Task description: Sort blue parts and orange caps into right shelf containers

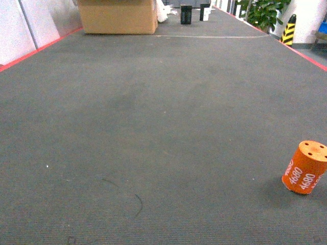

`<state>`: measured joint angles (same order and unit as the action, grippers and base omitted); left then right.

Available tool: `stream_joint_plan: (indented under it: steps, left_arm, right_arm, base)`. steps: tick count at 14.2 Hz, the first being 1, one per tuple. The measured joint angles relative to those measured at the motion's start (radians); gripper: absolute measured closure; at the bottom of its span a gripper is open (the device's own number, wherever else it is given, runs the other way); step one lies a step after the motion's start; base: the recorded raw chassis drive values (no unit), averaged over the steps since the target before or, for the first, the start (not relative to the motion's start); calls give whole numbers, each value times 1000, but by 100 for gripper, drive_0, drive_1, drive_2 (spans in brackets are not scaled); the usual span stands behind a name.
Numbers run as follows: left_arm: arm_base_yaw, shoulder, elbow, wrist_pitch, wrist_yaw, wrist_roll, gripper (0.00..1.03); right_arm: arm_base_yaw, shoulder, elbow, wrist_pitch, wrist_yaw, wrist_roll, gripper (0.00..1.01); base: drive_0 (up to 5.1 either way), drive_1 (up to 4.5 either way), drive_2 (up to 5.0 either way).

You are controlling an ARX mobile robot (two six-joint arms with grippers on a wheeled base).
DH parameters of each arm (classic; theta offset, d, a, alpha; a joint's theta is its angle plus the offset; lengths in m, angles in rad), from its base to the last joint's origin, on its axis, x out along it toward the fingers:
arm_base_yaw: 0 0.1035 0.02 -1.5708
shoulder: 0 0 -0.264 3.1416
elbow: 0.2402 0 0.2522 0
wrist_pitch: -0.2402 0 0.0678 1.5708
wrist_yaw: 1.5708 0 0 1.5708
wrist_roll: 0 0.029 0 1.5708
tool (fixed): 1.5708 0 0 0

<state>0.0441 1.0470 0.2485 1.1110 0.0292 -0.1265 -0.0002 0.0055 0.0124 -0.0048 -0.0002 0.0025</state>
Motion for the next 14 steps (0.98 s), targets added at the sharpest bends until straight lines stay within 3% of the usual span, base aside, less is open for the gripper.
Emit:
stream_joint_plan:
  steps: [2,6,12,14]
  left_arm:
    - [-34,-129,-41,-85,-40,4,43]
    - [-132,-327,-91,-190,-137,62,43]
    - [-164,-360,-95,-200,-173,84,43]
    - [-194,-395,-122,-221,-248,108,43]
  right_arm:
    - [0,0,0,0,0,0,3]
    - [0,0,0,0,0,0,3]
    - [0,0,0,0,0,0,3]
    - [0,0,0,0,0,0,3]
  base:
    - [0,0,0]
    - [0,0,0]
    - [0,0,0]
    - [0,0,0]
